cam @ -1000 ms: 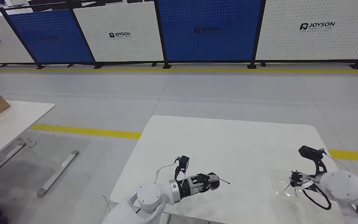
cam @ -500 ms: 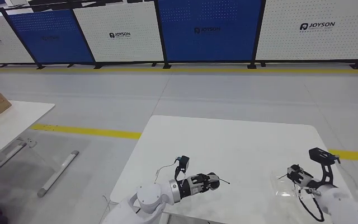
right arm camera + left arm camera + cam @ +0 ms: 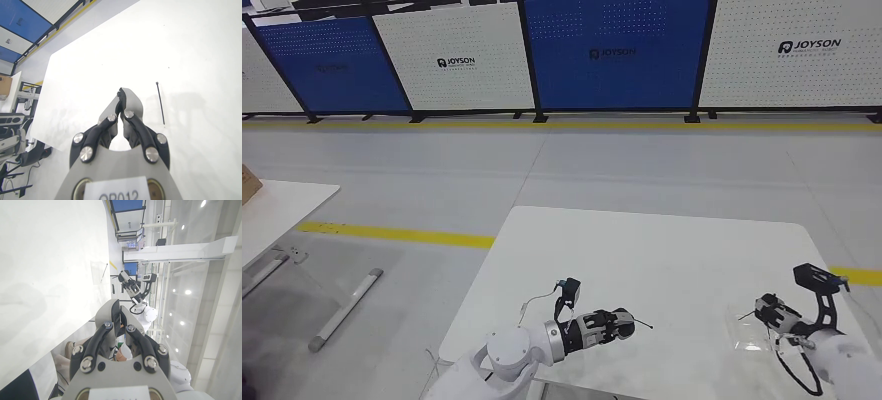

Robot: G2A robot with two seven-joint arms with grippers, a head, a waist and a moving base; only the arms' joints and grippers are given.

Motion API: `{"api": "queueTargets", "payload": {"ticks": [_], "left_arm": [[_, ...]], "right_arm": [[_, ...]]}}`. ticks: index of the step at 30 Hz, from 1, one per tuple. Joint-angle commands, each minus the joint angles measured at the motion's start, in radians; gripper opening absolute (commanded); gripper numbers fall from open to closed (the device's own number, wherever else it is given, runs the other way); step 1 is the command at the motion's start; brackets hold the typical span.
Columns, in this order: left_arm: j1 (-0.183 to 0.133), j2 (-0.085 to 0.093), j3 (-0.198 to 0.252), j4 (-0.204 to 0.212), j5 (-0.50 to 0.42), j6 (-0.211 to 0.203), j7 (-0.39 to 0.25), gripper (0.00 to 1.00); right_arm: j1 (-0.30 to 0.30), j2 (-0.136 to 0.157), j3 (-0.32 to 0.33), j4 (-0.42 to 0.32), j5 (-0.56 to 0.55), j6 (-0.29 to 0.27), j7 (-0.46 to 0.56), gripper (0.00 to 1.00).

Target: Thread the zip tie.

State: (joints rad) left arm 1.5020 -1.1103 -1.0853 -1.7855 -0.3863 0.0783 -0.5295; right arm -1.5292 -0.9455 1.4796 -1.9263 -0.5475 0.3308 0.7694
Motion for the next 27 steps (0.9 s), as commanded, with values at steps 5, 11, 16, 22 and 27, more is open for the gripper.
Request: {"api": "queueTargets", "payload": {"ticks": [5,11,16,22,27], "left_arm": [[0.000,0.000,0.000,0.000,0.000,0.000,0.000,0.00],[0.000,0.000,0.000,0.000,0.000,0.000,0.000,0.00],[0.000,0.000,0.000,0.000,0.000,0.000,0.000,0.00],[-0.001,0.000,0.002,-0.004,0.006,-0.002,0.007,0.00],[-0.008,-0.004,0.045,-0.080,0.134,0.033,0.113,0.00]], "right_arm": [[-0.089,-0.025,0.012,-0.079,0.109,0.009,-0.264,0.00],[-0.175,-0.039,-0.004,-0.141,0.125,0.009,-0.393,0.00],[-0.175,-0.039,-0.004,-0.141,0.125,0.009,-0.393,0.00],[-0.175,-0.039,-0.004,-0.141,0.125,0.009,-0.393,0.00],[-0.175,-0.039,-0.004,-0.141,0.125,0.009,-0.393,0.00]]}}
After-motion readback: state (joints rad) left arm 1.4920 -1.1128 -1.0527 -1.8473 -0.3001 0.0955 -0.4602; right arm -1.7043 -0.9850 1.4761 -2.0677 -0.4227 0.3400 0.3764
